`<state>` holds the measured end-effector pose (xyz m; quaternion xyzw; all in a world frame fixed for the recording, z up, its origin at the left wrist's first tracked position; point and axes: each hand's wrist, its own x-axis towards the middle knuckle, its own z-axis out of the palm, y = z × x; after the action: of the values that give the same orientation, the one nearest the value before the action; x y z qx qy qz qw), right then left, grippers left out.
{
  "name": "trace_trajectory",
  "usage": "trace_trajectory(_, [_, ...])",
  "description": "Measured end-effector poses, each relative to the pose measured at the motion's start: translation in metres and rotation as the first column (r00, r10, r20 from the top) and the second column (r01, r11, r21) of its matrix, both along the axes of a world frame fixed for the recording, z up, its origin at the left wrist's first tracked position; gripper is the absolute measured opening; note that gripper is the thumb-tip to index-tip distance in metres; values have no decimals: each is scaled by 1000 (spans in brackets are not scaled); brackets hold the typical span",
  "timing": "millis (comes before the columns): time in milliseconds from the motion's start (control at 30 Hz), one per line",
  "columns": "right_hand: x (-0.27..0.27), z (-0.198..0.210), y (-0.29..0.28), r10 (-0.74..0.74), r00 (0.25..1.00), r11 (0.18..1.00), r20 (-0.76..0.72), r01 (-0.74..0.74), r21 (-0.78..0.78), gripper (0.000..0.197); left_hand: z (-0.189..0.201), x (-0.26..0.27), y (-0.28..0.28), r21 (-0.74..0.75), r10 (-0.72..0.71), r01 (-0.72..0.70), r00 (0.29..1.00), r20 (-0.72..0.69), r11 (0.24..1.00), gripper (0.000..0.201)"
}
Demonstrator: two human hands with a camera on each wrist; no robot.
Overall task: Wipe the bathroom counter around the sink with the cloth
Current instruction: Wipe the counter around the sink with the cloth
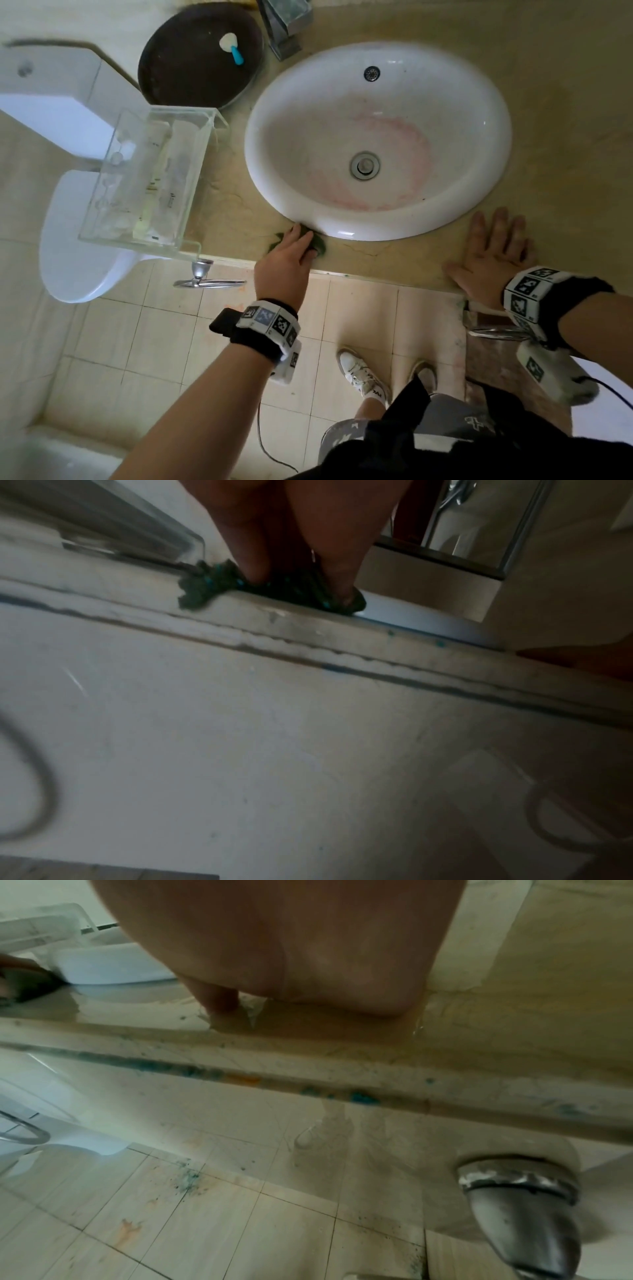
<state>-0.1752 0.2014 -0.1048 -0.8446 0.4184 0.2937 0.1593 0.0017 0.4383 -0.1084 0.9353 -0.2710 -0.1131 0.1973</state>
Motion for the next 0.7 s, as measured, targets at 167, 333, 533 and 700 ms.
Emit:
trace_trajectory(167, [-1, 0, 0, 5, 1000, 1000, 2, -5, 17, 97, 16, 18, 11, -126, 35, -41, 998, -49, 991, 38])
trace_trajectory(333, [-2, 0, 1, 31, 999, 999, 8, -31, -8, 95, 7, 12, 7, -68, -31, 33, 999, 26, 997, 36])
trace_trajectory(533, [-2, -2, 1, 17, 1000, 999, 16, -17, -27, 94, -7, 33, 32, 67, 3, -10, 995, 104, 998, 30])
trace_trajectory(700, [-2, -2, 0, 29, 1000, 999, 7, -29, -28, 94, 3, 79, 69, 203, 220, -250, 962, 161, 947, 34])
